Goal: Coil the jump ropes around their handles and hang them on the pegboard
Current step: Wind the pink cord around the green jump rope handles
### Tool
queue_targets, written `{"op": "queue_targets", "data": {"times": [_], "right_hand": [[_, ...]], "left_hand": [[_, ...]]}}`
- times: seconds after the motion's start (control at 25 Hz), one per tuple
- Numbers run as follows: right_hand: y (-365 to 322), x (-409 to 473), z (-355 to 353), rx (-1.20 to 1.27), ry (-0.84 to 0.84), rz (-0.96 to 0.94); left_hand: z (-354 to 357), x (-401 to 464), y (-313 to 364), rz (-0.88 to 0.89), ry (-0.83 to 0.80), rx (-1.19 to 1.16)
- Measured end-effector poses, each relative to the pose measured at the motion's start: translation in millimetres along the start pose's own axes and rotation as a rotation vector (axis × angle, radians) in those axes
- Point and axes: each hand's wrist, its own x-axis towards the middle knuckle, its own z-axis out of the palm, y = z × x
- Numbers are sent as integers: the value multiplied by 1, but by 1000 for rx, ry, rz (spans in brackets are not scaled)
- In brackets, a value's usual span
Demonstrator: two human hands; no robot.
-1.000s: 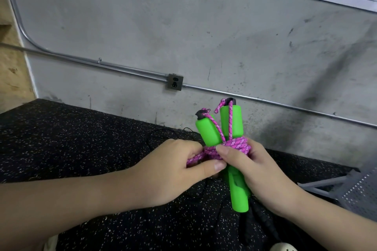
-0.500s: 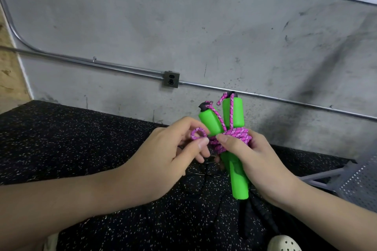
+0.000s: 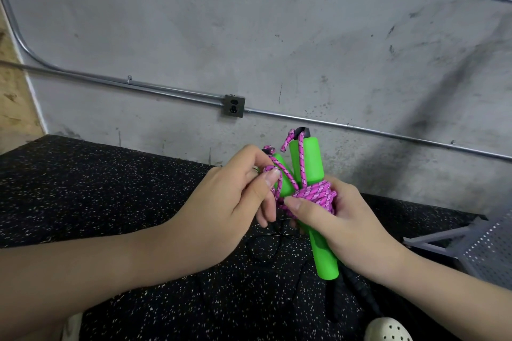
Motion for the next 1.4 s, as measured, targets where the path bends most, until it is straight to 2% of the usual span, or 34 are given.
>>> {"op": "queue_targets", "data": {"times": [0.2,0.44,0.76,1.2,1.4], "right_hand": [[-1,0,4,11,-38,-36],[0,-1,6,-17,-8,-57],[2,-2,7,-66,31,-48],[-3,0,2,28,-30,-67],[1,-1,4,30,3,6]], "left_hand": [[0,0,2,-50,28,-49],[0,2,2,-50,38,92],[0,3,2,-73,-9,122],[-1,-2,-9,-18,-57,69],[-1,2,-9,61,-26,223]]}}
